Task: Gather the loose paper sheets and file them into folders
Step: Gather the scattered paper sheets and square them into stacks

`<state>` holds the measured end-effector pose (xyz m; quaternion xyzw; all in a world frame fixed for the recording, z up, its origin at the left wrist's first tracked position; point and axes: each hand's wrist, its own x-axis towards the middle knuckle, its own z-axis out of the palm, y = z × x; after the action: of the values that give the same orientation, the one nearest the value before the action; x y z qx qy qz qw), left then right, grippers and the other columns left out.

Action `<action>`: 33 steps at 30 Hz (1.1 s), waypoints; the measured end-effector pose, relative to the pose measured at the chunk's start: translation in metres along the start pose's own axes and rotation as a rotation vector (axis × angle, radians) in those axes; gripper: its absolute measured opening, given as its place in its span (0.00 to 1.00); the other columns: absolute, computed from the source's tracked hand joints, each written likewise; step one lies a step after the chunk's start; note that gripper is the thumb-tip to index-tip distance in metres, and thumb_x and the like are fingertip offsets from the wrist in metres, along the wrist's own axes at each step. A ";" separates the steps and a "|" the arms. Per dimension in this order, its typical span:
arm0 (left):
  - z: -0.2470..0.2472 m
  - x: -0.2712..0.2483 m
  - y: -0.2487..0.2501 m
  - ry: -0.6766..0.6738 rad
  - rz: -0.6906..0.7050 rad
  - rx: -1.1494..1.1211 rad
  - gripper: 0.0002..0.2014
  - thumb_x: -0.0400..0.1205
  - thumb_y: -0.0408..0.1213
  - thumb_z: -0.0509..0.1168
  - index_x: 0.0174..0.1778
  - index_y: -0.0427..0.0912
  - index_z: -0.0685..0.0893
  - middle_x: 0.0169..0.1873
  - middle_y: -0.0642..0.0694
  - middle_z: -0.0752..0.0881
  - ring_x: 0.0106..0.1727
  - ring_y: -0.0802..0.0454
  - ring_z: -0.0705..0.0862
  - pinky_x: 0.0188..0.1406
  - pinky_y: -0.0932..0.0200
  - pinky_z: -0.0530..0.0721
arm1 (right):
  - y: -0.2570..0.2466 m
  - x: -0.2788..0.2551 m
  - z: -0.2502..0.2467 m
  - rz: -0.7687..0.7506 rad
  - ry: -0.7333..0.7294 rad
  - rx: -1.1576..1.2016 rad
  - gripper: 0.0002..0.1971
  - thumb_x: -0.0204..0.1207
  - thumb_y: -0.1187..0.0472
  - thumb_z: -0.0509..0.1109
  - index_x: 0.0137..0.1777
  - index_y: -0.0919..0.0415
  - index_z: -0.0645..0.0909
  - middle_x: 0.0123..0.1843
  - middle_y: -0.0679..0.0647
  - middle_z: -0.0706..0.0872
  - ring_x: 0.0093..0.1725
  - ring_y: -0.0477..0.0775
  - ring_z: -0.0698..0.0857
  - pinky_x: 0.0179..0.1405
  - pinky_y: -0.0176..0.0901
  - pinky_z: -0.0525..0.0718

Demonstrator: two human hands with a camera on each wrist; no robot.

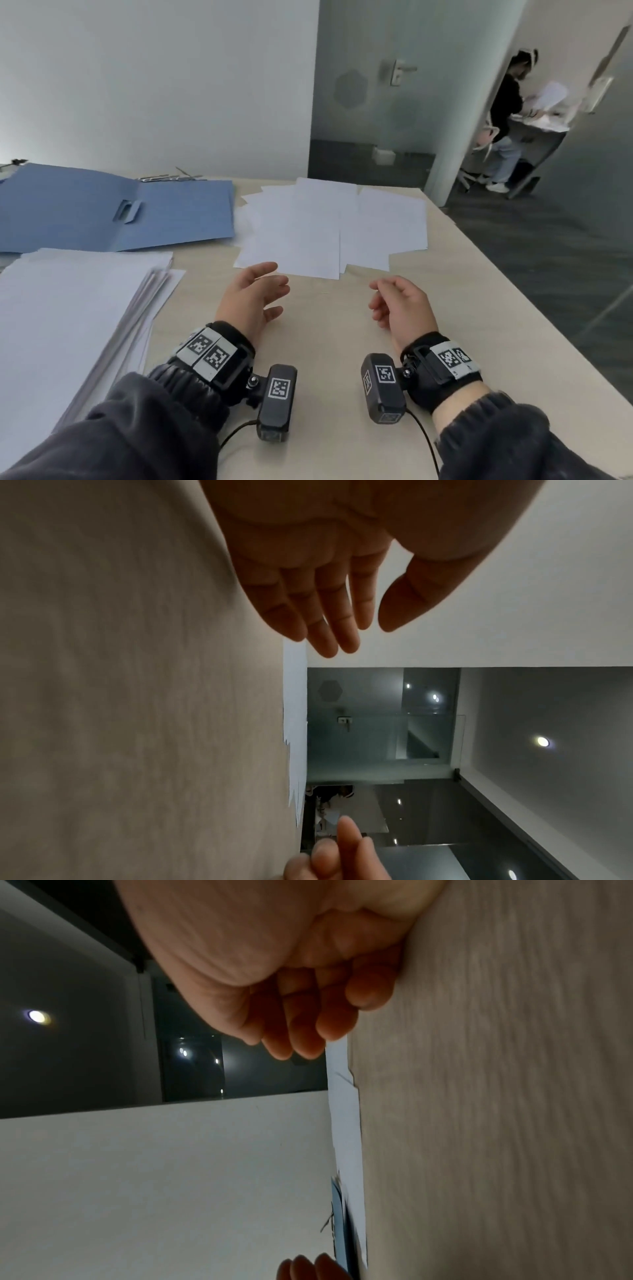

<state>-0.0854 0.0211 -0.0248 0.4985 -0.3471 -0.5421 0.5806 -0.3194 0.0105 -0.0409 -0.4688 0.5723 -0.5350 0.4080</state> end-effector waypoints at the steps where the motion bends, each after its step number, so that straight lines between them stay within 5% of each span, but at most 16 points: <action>1: 0.006 0.005 -0.002 0.001 0.023 0.041 0.12 0.81 0.32 0.68 0.58 0.48 0.86 0.49 0.47 0.91 0.54 0.50 0.90 0.50 0.50 0.84 | 0.000 0.004 -0.005 -0.012 0.010 -0.018 0.11 0.85 0.61 0.64 0.45 0.58 0.86 0.30 0.52 0.85 0.29 0.51 0.79 0.28 0.43 0.76; 9: 0.035 0.061 -0.010 0.024 0.260 0.637 0.12 0.80 0.32 0.63 0.43 0.54 0.88 0.46 0.59 0.89 0.43 0.64 0.84 0.41 0.67 0.78 | 0.005 0.050 -0.014 -0.091 0.009 -0.184 0.12 0.84 0.54 0.66 0.43 0.57 0.86 0.30 0.49 0.84 0.31 0.48 0.79 0.39 0.46 0.82; 12: 0.039 0.087 -0.013 0.043 0.305 0.801 0.12 0.79 0.35 0.62 0.43 0.58 0.87 0.52 0.63 0.85 0.47 0.66 0.81 0.43 0.69 0.74 | 0.009 0.078 -0.017 -0.124 0.062 -0.265 0.09 0.82 0.54 0.69 0.41 0.54 0.85 0.30 0.45 0.85 0.30 0.44 0.80 0.42 0.45 0.82; 15: 0.039 0.115 -0.016 0.021 0.351 0.934 0.10 0.79 0.38 0.64 0.48 0.60 0.86 0.64 0.63 0.82 0.61 0.61 0.79 0.66 0.62 0.73 | 0.014 0.105 -0.020 -0.164 0.098 -0.307 0.07 0.79 0.55 0.72 0.39 0.51 0.85 0.34 0.45 0.87 0.34 0.43 0.82 0.40 0.40 0.80; 18: 0.039 0.139 -0.017 0.026 0.302 1.162 0.14 0.79 0.46 0.65 0.61 0.65 0.82 0.78 0.60 0.72 0.78 0.57 0.69 0.85 0.44 0.54 | 0.016 0.130 -0.021 -0.183 0.099 -0.353 0.05 0.77 0.56 0.73 0.40 0.48 0.86 0.38 0.44 0.88 0.38 0.45 0.83 0.43 0.39 0.81; 21: 0.044 0.147 -0.016 -0.029 0.180 1.358 0.24 0.80 0.57 0.59 0.74 0.66 0.73 0.84 0.59 0.63 0.87 0.54 0.54 0.85 0.42 0.47 | 0.016 0.149 -0.017 -0.195 0.042 -0.421 0.03 0.77 0.55 0.74 0.44 0.45 0.87 0.44 0.40 0.88 0.46 0.43 0.84 0.52 0.42 0.83; 26: 0.055 0.145 -0.017 -0.158 0.248 1.267 0.21 0.82 0.56 0.59 0.72 0.67 0.75 0.80 0.66 0.67 0.84 0.59 0.60 0.82 0.49 0.51 | 0.011 0.160 -0.002 -0.139 -0.166 -0.775 0.15 0.74 0.37 0.72 0.59 0.37 0.83 0.68 0.32 0.81 0.71 0.40 0.76 0.78 0.55 0.68; 29: 0.055 0.147 -0.016 -0.110 0.270 1.291 0.24 0.81 0.55 0.60 0.75 0.68 0.72 0.84 0.61 0.61 0.86 0.57 0.55 0.83 0.47 0.48 | 0.009 0.160 0.001 -0.112 -0.211 -0.913 0.21 0.74 0.32 0.69 0.64 0.36 0.81 0.72 0.31 0.78 0.74 0.41 0.74 0.78 0.53 0.63; 33: 0.049 0.155 -0.014 -0.034 0.137 1.428 0.32 0.80 0.59 0.56 0.83 0.67 0.59 0.87 0.53 0.53 0.88 0.49 0.44 0.84 0.41 0.44 | 0.010 0.161 0.000 -0.120 -0.195 -0.899 0.14 0.75 0.35 0.70 0.57 0.36 0.83 0.65 0.32 0.81 0.70 0.41 0.77 0.76 0.54 0.66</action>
<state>-0.1088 -0.1392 -0.0468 0.7253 -0.6564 -0.1527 0.1402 -0.3570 -0.1466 -0.0458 -0.6796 0.6781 -0.2100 0.1847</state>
